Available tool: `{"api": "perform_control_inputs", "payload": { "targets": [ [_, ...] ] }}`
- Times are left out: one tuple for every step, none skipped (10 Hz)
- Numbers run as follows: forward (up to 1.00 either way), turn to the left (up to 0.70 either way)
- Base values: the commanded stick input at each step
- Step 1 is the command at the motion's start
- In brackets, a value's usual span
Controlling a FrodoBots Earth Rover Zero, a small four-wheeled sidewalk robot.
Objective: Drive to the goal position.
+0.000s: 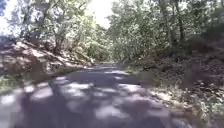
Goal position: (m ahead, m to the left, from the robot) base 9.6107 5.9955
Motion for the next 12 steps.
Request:
{"api": "perform_control_inputs", "payload": {
  "targets": [
    [0.45, 0.0],
    [0.45, 0.0],
    [0.45, 0.0],
    [0.45, 0.0],
    [0.45, 0.0],
    [0.45, 0.0],
    [0.45, 0.0],
    [0.45, 0.0],
    [0.45, 0.0],
    [0.45, 0.0],
    [0.45, 0.0],
    [0.45, 0.0]
  ]
}}
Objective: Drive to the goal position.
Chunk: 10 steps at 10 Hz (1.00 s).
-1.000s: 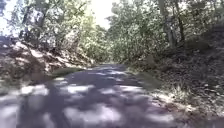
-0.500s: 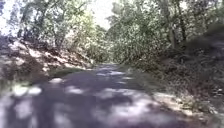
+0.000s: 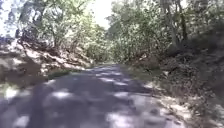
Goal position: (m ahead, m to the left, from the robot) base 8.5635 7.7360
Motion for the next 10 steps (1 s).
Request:
{"api": "perform_control_inputs", "payload": {
  "targets": [
    [0.45, 0.0],
    [0.45, 0.0],
    [0.45, 0.0],
    [0.45, 0.0],
    [0.45, 0.0],
    [0.45, 0.0],
    [0.45, 0.0],
    [0.45, 0.0],
    [0.45, 0.0],
    [0.45, 0.0]
  ]
}}
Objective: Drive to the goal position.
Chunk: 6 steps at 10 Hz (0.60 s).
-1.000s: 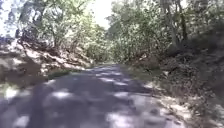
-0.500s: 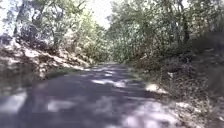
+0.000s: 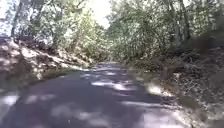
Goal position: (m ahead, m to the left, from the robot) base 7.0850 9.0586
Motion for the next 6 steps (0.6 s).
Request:
{"api": "perform_control_inputs", "payload": {
  "targets": [
    [0.45, 0.0],
    [0.45, 0.0],
    [0.45, 0.0],
    [0.45, 0.0],
    [0.45, 0.0],
    [0.45, 0.0]
  ]
}}
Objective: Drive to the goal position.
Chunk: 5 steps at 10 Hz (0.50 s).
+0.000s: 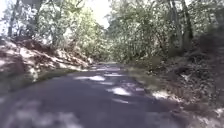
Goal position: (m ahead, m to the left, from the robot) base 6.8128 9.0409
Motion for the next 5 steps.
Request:
{"api": "perform_control_inputs", "payload": {
  "targets": [
    [0.45, 0.0],
    [0.45, 0.0],
    [0.45, 0.0],
    [0.45, 0.0],
    [0.45, 0.0]
  ]
}}
